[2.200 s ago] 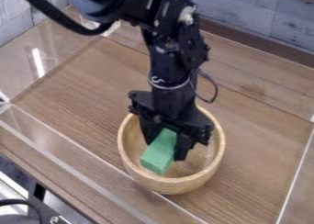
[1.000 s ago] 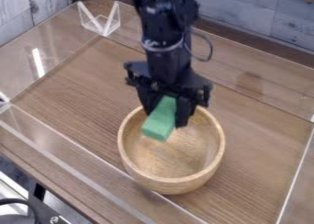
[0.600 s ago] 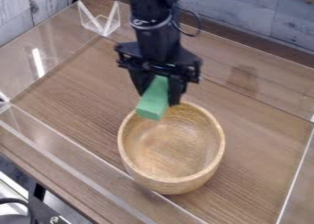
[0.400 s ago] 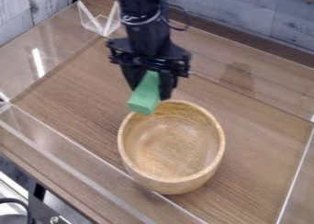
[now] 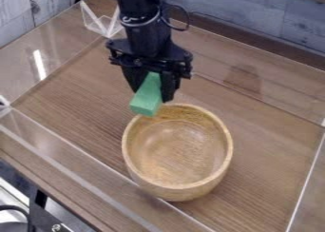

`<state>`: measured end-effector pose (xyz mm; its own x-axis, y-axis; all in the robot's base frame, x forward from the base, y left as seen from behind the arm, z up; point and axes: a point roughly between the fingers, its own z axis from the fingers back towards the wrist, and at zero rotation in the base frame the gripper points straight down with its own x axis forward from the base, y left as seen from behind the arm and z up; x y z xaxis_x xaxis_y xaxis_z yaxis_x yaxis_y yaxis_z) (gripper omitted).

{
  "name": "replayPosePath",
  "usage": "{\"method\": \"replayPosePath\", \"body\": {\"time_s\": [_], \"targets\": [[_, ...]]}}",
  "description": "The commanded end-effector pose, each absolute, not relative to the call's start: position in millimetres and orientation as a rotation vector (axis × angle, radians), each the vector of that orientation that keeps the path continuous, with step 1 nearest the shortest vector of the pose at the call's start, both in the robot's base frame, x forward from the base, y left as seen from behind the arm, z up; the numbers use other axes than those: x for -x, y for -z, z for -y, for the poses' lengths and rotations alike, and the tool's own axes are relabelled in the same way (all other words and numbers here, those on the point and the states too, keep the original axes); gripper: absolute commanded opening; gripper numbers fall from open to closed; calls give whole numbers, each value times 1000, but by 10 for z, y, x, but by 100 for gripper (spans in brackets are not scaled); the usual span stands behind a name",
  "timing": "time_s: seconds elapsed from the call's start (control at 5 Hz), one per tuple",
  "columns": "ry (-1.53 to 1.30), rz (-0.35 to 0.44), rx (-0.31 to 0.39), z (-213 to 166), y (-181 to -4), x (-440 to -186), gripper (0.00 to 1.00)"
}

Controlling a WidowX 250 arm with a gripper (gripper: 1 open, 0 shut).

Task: Move green stick from inside the wooden bowl to the table next to it

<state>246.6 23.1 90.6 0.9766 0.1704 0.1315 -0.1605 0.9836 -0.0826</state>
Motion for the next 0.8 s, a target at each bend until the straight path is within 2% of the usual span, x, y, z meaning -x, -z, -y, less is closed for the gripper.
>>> {"method": "replayPosePath", "body": {"time_s": [0.0,0.6], "targets": [[-142,167,72,-140,-939,-2466,0],[-119,161,73,-64,-808,-2405,0]]}}
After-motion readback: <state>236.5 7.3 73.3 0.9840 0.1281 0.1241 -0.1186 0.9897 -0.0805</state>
